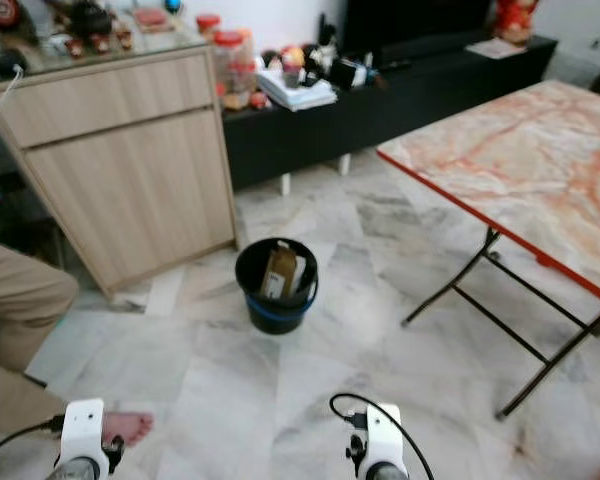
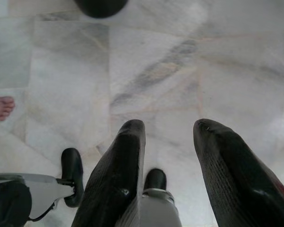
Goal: Picking trash to rubbish bin
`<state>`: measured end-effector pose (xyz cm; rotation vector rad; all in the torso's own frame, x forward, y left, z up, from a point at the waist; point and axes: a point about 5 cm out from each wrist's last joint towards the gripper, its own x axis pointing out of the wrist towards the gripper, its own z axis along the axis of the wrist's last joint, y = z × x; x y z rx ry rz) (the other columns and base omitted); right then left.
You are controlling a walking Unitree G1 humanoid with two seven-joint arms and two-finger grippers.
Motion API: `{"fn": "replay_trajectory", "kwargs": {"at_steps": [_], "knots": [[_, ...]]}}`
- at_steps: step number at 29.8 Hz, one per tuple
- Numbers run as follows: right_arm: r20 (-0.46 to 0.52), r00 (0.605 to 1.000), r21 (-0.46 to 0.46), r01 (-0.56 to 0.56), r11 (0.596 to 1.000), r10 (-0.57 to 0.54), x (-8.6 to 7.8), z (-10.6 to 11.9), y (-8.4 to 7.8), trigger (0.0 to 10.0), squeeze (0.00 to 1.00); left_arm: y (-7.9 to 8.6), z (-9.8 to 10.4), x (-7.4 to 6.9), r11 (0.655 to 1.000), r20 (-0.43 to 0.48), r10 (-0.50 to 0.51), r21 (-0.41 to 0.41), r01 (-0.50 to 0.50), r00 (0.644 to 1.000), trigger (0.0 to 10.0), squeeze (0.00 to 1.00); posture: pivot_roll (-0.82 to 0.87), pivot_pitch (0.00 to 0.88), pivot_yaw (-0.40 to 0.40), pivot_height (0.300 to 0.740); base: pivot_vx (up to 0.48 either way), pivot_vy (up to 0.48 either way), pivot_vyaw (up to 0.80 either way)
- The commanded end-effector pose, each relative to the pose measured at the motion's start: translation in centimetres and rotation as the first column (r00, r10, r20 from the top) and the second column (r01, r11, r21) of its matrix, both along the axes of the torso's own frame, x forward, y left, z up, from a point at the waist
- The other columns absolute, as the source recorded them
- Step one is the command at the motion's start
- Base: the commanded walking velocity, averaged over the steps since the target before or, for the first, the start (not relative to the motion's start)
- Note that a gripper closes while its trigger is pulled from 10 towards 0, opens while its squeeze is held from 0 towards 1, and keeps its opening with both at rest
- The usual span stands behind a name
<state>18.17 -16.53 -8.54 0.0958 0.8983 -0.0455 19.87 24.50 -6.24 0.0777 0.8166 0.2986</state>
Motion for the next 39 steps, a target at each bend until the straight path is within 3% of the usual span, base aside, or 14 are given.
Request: {"fn": "replay_trajectory", "kwargs": {"at_steps": [1, 6, 18, 39], "knots": [[0.012, 1.0, -0.001, 0.002, 1.0, -0.002, 0.23, 0.13, 0.05, 10.0, 0.0, 0.1, -0.24, -0.46, 1.0, -0.023, -0.006, 0.01, 0.006, 1.0, 10.0, 0.0, 0.02, 0.0, -0.023, 0.74, 0.0, 0.0, 0.0], [0.004, 1.0, 0.0, 0.007, 1.0, -0.007, 0.21, 0.09, 0.06, 10.0, 0.0, 0.23, -0.34, -0.71, 1.0, -0.032, -0.006, 0.012, 0.007, 0.999, 10.0, 0.0, 0.02, 0.0, -0.018, 0.74, 0.0, 0.0, 0.0], [-0.015, 1.0, -0.008, 0.015, 1.0, -0.015, -0.13, -0.1, -0.02, 10.0, 0.0, -0.02, -0.44, -0.74, 1.0, -0.041, -0.024, 0.009, 0.024, 0.999, 10.0, 0.0, 0.01, 0.01, -0.016, 0.74, 0.0, 0.0, -0.78], [-0.017, 0.999, -0.018, 0.033, 0.999, -0.033, -0.09, -0.08, -0.2, 10.0, 0.0, 0.2, -0.33, -0.64, 0.997, -0.056, -0.052, 0.056, 0.056, 0.997, 10.0, 0.0, 0.02, 0.028, -0.015, 0.74, 0.0, -0.056, -0.08]]}}
